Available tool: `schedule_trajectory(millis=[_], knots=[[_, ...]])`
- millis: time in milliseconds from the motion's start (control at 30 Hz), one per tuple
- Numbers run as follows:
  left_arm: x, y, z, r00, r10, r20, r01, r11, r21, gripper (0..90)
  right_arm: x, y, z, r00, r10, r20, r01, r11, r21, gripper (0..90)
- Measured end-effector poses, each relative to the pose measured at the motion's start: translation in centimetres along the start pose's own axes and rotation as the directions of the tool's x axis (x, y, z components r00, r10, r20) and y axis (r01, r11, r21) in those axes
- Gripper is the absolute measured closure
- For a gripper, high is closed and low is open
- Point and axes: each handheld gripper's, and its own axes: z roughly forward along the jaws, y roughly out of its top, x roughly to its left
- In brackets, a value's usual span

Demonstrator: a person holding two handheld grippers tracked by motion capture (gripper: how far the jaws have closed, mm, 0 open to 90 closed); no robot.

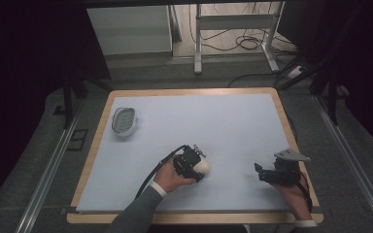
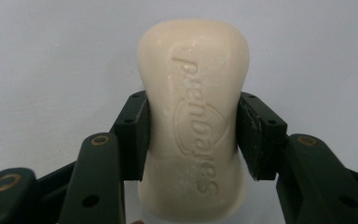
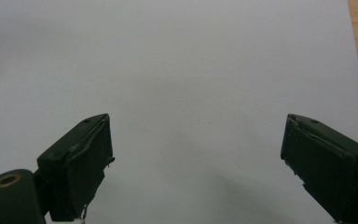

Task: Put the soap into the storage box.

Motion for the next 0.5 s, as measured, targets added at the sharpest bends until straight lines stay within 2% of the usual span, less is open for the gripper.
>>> schedule_trajectory(millis=[300,400,500], knots=[[-0.27,0.13,0.41,1.0,0.004,-0.006,-0.004,0.9999,0.015,48.2,-0.01,-0.01,0.03,1.0,0.0,0.002,0.0,1.0,0.002,8.7],[-0.37,0.19,0.46,0.9999,0.009,0.008,-0.009,0.9995,0.031,39.9,0.02,0.0,0.0,1.0,0.0,0.001,0.0,1.0,0.0,8.7],[-0.67,0.09,0.43,0.9996,0.026,-0.005,-0.026,0.9988,0.042,39.4,-0.01,0.0,-0.03,1.0,-0.001,0.002,0.001,1.0,-0.001,8.7]])
